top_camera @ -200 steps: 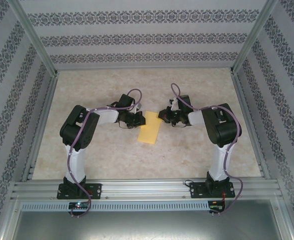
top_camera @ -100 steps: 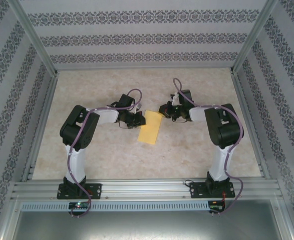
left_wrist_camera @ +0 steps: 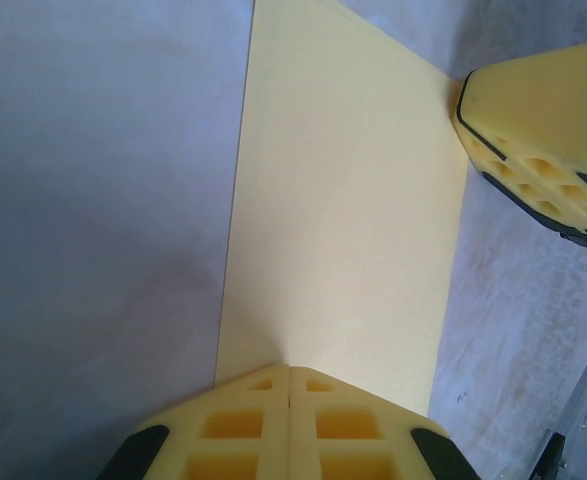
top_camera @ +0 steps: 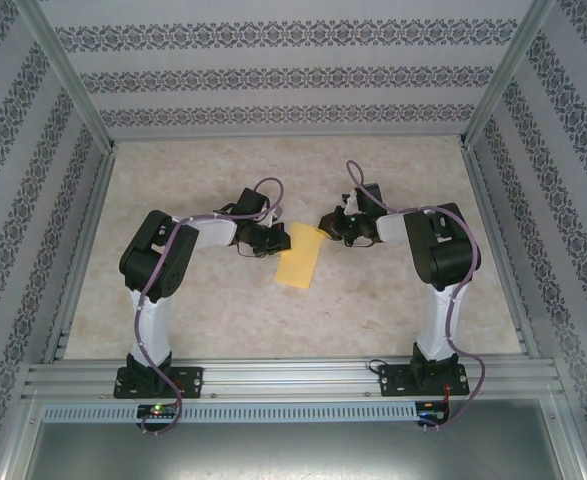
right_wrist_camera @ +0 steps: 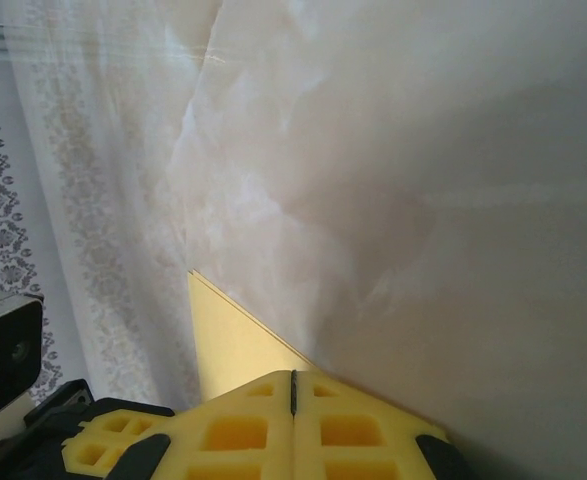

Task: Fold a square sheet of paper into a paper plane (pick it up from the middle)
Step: Fold the square sheet of paper in half at the center of the table.

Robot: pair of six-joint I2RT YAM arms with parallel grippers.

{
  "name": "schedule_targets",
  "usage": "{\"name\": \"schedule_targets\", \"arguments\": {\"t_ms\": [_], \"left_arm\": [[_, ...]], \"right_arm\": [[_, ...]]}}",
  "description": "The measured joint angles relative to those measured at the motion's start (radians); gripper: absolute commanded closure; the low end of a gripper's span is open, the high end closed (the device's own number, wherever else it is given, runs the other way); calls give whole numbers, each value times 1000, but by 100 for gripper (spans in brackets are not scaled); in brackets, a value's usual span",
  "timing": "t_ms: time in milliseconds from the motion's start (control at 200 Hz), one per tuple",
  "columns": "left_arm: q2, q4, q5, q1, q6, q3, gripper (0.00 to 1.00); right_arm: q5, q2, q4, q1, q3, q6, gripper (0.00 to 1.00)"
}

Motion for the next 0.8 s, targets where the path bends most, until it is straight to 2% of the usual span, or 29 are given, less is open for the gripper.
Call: {"name": "schedule_targets", "arguments": {"t_ms": [260,799], "left_arm": [[0,0,0,0,0,0,100],[0,0,0,0,0,0,100]], "right_arm": [[12,-25,-159,0,106,-8,100],[23,26,-208,-1,114,11,100]]}}
